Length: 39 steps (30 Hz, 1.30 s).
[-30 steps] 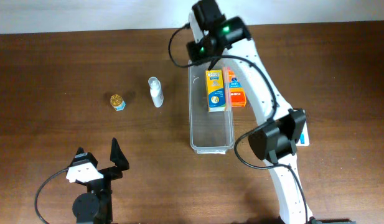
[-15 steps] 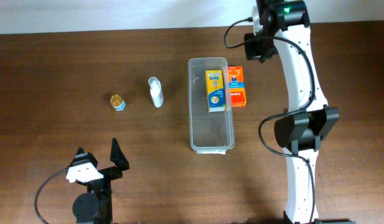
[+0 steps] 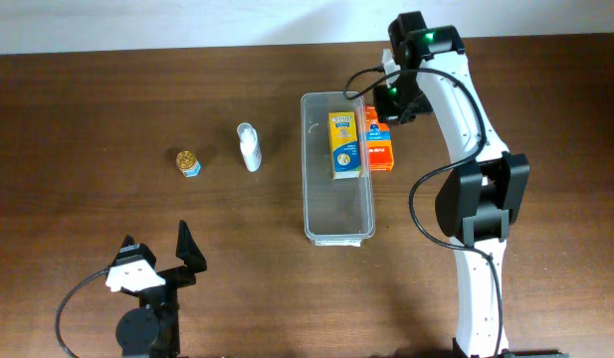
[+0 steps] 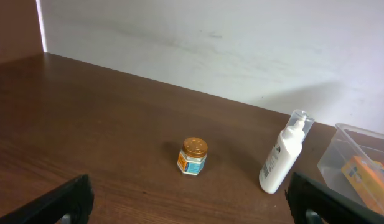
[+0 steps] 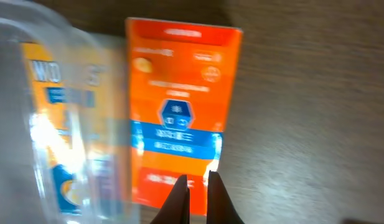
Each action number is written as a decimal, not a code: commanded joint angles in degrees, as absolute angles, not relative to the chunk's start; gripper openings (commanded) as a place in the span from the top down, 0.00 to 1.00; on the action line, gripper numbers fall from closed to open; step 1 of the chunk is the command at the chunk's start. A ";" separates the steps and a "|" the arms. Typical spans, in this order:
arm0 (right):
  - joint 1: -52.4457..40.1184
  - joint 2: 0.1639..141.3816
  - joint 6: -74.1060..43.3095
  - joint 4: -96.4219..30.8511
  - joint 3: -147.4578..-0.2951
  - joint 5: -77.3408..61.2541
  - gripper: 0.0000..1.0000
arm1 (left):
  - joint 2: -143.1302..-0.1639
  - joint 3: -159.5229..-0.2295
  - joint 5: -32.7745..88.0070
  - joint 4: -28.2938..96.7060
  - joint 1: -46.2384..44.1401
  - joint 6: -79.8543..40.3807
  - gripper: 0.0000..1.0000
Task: Pack container
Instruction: 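Move the right gripper to the orange box beside the container, then grasp the orange box with the right gripper and lift it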
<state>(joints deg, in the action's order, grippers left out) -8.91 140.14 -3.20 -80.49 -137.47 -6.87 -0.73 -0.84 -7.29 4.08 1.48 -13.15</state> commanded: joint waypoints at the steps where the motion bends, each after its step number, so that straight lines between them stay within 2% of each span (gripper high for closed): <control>1: -9.43 139.98 -3.40 -80.05 -137.40 -13.89 0.96 | -0.36 -0.51 -6.70 4.10 1.56 -13.65 0.01; 20: -13.23 139.98 -3.40 -78.17 -137.03 -14.96 0.96 | -0.36 -0.51 -6.70 4.10 1.56 -13.67 0.01; 25: -12.86 139.98 -3.44 -78.15 -137.03 -9.87 0.96 | -0.36 -0.51 -6.68 4.10 1.56 -13.67 0.01; 33: -12.80 139.98 -4.58 -76.97 -136.90 -9.37 0.96 | -0.36 -0.51 -6.68 4.10 1.56 -13.67 0.00; 36: -12.67 139.98 -8.47 -75.29 -136.81 -5.72 0.91 | -0.36 -0.51 -6.68 4.10 1.56 -13.65 0.01; 38: -12.62 139.98 -8.88 -74.52 -136.81 -4.40 0.78 | -0.36 -0.51 -6.68 4.10 1.56 -13.67 0.01; 39: -12.64 139.98 -8.88 -74.37 -136.81 -4.45 0.69 | -0.36 -0.51 -6.68 4.10 1.56 -13.65 0.01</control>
